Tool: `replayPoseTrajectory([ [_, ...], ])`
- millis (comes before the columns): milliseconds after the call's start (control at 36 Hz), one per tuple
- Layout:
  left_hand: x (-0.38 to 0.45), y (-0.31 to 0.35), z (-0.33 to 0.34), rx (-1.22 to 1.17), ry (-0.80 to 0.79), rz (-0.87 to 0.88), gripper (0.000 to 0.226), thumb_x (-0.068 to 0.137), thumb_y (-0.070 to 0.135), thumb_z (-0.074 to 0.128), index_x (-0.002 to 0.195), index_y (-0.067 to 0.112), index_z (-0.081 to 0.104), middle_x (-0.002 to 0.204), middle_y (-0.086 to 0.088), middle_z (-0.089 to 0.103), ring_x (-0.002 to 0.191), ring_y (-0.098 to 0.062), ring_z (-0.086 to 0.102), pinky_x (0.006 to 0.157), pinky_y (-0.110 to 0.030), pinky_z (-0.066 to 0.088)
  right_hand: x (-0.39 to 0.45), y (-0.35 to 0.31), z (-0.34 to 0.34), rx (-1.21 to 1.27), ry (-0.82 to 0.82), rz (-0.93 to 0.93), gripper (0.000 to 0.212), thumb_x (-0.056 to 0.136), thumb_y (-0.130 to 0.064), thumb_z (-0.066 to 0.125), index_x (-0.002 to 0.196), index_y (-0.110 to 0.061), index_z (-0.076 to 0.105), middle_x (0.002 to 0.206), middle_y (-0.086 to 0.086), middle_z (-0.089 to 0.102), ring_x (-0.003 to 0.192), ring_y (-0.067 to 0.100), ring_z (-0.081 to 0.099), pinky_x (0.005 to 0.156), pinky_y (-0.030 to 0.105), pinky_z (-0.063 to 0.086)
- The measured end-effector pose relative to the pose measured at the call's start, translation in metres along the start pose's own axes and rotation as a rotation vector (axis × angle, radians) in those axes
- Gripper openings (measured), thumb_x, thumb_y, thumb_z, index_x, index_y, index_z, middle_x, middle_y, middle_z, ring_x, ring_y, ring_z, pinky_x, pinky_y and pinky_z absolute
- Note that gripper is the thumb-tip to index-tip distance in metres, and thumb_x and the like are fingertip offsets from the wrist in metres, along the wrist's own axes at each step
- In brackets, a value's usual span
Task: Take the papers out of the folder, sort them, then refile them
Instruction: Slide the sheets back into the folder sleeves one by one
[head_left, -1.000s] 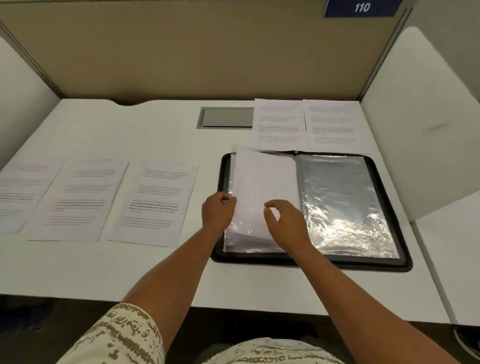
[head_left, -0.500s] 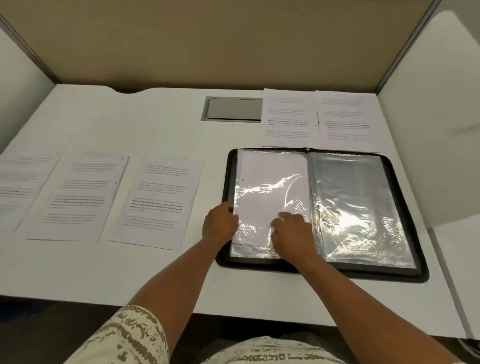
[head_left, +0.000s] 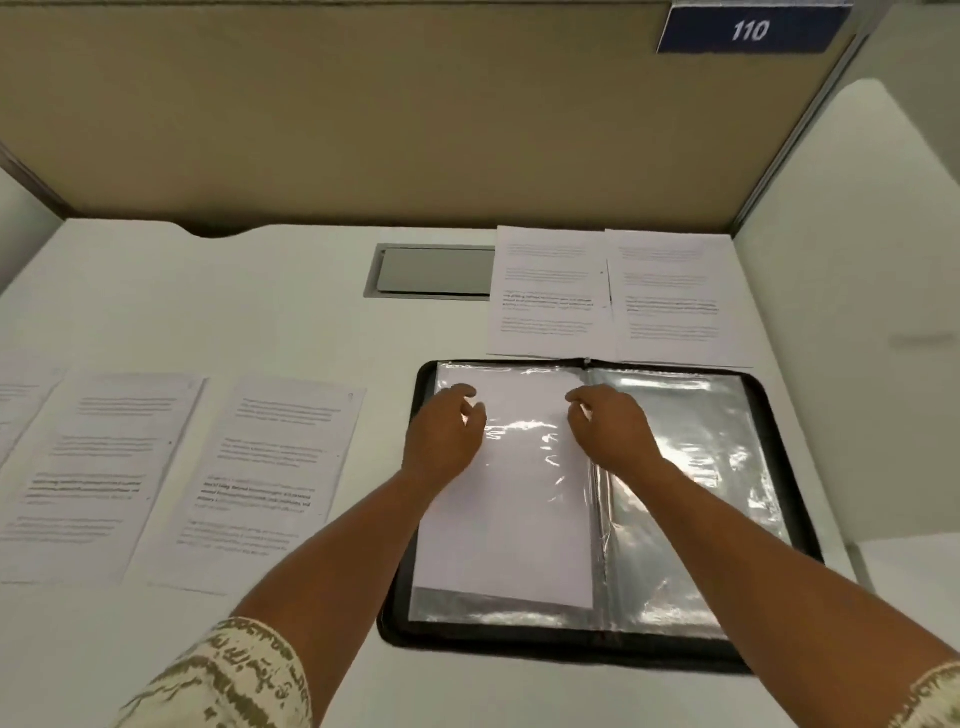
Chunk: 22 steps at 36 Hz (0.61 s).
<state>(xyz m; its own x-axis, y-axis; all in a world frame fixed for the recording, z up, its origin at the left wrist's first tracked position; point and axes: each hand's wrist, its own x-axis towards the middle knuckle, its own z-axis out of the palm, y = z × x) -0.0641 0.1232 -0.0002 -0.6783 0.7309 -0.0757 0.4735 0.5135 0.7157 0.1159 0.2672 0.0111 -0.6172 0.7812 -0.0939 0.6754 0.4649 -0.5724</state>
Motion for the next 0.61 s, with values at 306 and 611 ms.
replayPoseTrajectory([
  [306, 0.088, 0.033, 0.027, 0.081, 0.0, 0.039, 0.034, 0.096, 0.025, 0.058, 0.126, 0.009, 0.063, 0.123, -0.011, 0.063, 0.115, -0.028, 0.056, 0.094, -0.037, 0.047, 0.087, 0.006, -0.021, -0.196, -0.11, 0.02, 0.04, 0.099, -0.019, 0.049, 0.138, -0.016, 0.06, 0.14, 0.007, 0.059, 0.127, 0.03, 0.054, 0.105, 0.04, 0.043],
  [611, 0.141, 0.044, 0.057, 0.128, -0.033, -0.132, 0.052, 0.095, 0.031, 0.059, 0.139, 0.005, 0.049, 0.139, -0.016, 0.046, 0.127, -0.034, 0.043, 0.103, -0.042, 0.04, 0.133, 0.012, -0.001, -0.363, -0.165, -0.037, 0.04, 0.102, -0.034, 0.043, 0.135, -0.014, 0.055, 0.135, 0.006, 0.061, 0.123, 0.032, 0.055, 0.098, 0.044, 0.046],
])
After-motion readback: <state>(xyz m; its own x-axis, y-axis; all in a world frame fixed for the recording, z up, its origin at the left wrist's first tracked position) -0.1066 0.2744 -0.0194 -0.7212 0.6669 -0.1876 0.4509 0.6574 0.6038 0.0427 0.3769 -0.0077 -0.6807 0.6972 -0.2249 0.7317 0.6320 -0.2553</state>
